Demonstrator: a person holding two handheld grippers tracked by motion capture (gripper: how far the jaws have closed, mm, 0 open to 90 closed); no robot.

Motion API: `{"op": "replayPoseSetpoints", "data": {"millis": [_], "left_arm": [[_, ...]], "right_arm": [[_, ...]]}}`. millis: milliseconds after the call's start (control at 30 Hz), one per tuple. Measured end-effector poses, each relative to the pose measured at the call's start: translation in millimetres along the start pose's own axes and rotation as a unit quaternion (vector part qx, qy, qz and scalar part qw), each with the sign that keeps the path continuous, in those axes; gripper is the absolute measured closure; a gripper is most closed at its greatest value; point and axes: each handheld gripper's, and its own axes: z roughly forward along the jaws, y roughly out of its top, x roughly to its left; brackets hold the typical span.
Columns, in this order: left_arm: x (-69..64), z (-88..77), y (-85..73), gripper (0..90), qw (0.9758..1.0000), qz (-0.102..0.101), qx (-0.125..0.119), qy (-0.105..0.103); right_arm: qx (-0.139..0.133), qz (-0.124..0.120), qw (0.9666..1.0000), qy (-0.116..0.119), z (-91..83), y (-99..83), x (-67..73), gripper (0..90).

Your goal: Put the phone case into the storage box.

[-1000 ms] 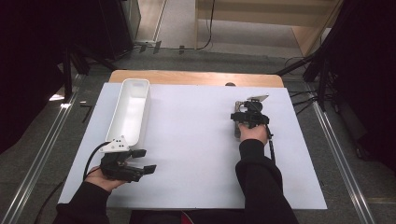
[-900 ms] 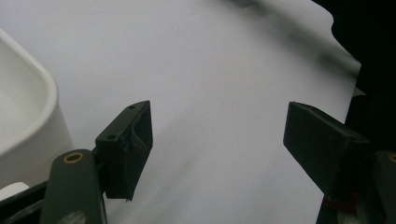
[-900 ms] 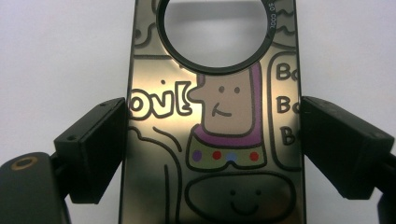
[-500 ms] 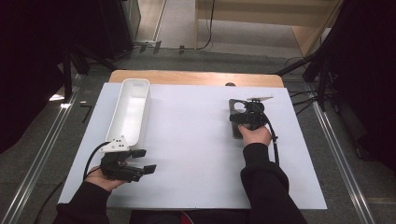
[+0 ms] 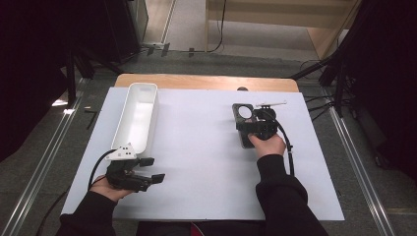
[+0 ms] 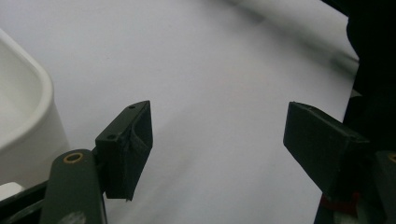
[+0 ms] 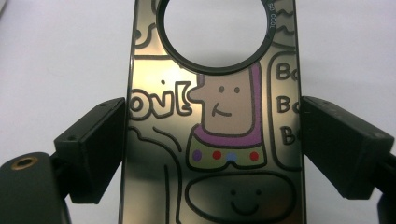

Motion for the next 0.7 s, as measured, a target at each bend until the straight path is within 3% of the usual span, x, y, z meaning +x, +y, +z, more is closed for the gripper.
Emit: {"op": "replayPoseSetpoints", "data": {"millis": [100, 333, 700], "left_arm": [[0.4, -0.3, 0.2, 24.0, 1.0, -0.003, 0.002, 0.001], [0.2, 0.9, 0.9, 24.0, 1.0, -0.004, 0.003, 0.002], [-2.5, 3.3, 4.3, 24.1, 0.9999, -0.015, 0.003, -0.002]], "right_arm": [[-0.004, -0.006, 0.9999, 0.012, -2.5, -1.8, 1.3, 10.7], [-0.001, -0.003, 0.9977, 0.068, -8.6, -7.0, 0.1, 10.7], [-0.002, -0.027, 0.9954, 0.092, -20.1, -21.1, 1.2, 10.7]]}}
